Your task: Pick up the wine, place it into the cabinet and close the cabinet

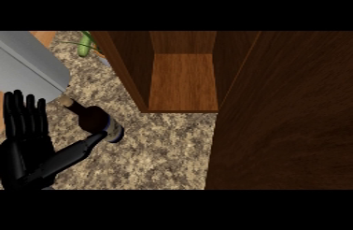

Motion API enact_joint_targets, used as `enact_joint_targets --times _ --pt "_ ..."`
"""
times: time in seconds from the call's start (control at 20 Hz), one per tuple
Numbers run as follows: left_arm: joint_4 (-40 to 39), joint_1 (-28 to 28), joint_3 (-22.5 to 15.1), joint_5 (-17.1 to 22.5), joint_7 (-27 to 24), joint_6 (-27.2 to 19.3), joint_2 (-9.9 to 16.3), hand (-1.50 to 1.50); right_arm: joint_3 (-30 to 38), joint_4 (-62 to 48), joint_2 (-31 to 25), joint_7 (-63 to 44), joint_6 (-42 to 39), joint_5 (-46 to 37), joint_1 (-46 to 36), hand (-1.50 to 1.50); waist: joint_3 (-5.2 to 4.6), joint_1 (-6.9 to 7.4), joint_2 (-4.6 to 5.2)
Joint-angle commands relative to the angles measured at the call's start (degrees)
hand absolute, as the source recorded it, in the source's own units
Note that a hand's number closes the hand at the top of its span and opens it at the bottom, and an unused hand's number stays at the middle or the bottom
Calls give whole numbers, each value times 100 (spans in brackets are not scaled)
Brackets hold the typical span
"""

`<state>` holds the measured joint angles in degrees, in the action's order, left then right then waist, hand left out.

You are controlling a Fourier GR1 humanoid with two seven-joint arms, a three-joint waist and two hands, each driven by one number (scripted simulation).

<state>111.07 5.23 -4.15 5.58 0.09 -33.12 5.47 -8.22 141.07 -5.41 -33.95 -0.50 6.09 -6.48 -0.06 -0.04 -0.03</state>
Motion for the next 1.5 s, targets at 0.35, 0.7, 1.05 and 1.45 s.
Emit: enact_joint_targets --times 0.35,0.7,1.05,1.45 --pt "-2288 96 736 935 -1765 1282 -286 -150 328 111 70 46 -71 351 -78 -150 2 -4 7" --pt "-3447 -378 1025 1037 -2389 1613 -370 -150 -24 331 152 15 -197 57 225 -150 4 -11 2" --pt "-4485 -639 1471 1424 -3061 2376 -136 -150 205 273 74 -524 15 91 -553 -150 1 2 4" --pt "-6516 -1406 1781 1595 -4266 3012 -333 -150 98 486 170 -360 -103 207 -159 -150 -3 -52 12"
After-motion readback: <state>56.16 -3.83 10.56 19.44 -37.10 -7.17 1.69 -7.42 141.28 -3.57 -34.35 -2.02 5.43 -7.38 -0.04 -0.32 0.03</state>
